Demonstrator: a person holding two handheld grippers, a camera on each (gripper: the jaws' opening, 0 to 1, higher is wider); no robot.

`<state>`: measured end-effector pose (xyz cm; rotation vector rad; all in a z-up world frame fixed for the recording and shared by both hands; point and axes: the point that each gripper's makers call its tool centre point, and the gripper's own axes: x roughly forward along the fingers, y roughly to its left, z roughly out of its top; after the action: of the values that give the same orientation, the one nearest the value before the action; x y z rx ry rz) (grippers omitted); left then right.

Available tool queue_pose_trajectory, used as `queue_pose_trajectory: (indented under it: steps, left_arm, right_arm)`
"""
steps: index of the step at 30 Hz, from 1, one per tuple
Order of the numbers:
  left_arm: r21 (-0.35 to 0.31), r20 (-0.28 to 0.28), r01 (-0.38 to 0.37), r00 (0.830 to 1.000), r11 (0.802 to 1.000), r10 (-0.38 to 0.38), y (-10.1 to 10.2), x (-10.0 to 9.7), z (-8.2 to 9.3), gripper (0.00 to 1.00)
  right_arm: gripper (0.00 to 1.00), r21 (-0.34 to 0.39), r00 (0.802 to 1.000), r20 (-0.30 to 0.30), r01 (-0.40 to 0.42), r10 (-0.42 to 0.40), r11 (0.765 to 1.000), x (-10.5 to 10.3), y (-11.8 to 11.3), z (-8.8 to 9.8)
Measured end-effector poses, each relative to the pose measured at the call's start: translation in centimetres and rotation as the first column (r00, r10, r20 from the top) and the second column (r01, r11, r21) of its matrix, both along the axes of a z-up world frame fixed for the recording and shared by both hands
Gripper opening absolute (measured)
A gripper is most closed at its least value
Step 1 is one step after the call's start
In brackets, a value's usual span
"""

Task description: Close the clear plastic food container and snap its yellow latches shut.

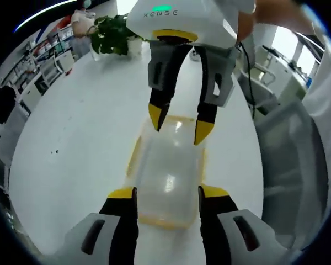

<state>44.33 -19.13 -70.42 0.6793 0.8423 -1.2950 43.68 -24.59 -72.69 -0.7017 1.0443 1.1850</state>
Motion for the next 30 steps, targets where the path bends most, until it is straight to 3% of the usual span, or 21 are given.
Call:
queue_pose_trajectory:
  steps: [30]
  left_arm:
    - [-0.052,-0.004,0.004,1.0,0.999,-0.005,-2.4,-0.2,0.0,0.4]
  right_arm:
    - [0.3,0.072,0.999,0.032,-0.007,0.004,0.997,1.6,2.4,0.4]
